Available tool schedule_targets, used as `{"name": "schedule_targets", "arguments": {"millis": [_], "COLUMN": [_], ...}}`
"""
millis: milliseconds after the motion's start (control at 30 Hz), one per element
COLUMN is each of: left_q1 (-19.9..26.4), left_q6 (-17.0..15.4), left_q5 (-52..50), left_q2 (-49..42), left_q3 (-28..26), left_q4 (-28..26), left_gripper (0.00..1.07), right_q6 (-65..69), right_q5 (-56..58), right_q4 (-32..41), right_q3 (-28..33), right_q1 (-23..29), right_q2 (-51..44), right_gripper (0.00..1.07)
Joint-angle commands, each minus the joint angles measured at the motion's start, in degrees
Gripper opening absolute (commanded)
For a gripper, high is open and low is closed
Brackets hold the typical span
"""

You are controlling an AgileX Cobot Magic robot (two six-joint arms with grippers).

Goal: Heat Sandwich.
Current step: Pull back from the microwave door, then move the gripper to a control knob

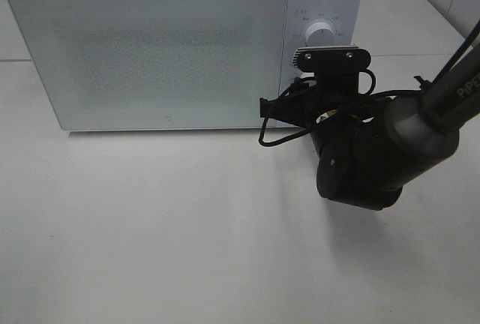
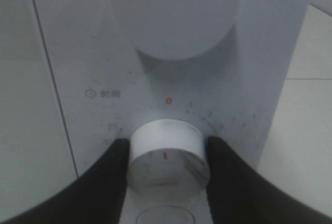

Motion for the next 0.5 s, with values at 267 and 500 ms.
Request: {"name": "schedule_targets", "arguments": {"millis": [267,500], "left_q1": [0.17,0.17], "left_q6": [-0.11,-0.11], "left_q5": [-0.80,-0.80], "left_q2": [-0.92,-0.92], "left_q3": [0.17,0.17], "left_q4": [-0.34,-0.34], "left_gripper": [1.00,1.00], "right_q6": [12.09,26.47], "right_q5": [-0.63,0.52], "right_q4": [-0.34,-0.92], "right_q3": [-0.46,-0.52], "right_q1": [-0.23,-0.23], "right_q2": [-0.74,-0.74], "right_gripper": [0.05,0.05]}}
